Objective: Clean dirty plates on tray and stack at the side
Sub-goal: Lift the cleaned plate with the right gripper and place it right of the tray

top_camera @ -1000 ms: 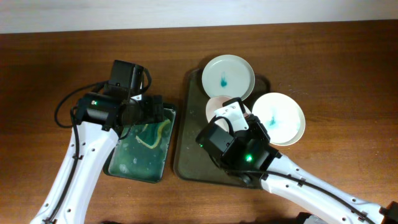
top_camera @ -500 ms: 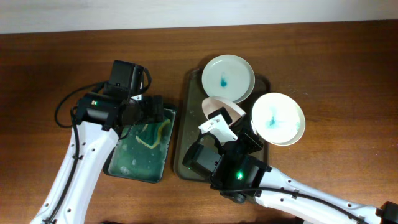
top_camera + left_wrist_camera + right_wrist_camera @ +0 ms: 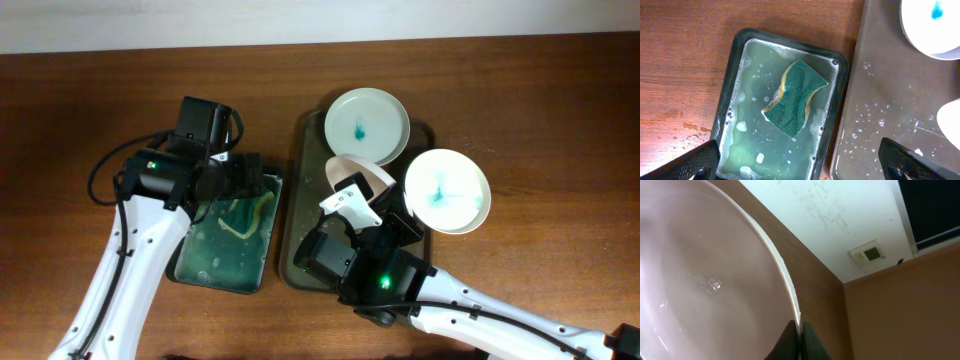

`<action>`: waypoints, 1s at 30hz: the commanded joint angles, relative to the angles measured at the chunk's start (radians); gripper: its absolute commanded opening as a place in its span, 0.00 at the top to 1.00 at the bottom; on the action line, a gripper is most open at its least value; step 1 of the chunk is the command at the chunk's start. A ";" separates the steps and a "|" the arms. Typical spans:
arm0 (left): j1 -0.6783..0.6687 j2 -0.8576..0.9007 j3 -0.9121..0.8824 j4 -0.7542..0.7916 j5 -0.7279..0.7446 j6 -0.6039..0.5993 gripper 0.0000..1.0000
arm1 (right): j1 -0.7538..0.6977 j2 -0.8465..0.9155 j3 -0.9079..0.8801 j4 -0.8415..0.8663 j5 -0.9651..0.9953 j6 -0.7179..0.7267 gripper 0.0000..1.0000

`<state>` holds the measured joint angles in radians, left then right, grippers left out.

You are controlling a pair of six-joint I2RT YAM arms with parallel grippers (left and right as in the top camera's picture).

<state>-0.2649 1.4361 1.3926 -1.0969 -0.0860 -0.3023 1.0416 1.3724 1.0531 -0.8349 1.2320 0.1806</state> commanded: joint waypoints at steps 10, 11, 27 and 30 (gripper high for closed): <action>0.006 -0.009 0.014 0.000 -0.015 0.005 0.01 | 0.006 -0.024 0.019 0.000 0.037 0.007 0.96; 0.006 -0.009 0.014 0.000 -0.015 0.005 0.01 | 0.006 -0.024 0.019 0.001 0.037 0.007 0.96; 0.006 -0.009 0.014 0.000 -0.015 0.005 0.01 | -1.399 0.026 0.132 0.047 -1.475 0.177 0.96; 0.006 -0.009 0.014 0.000 -0.015 0.005 0.01 | -1.643 0.125 0.132 0.058 -1.474 0.200 0.96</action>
<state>-0.2649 1.4361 1.3933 -1.0992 -0.0860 -0.3023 -0.4519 1.4212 1.1679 -0.7837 -0.1921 0.3450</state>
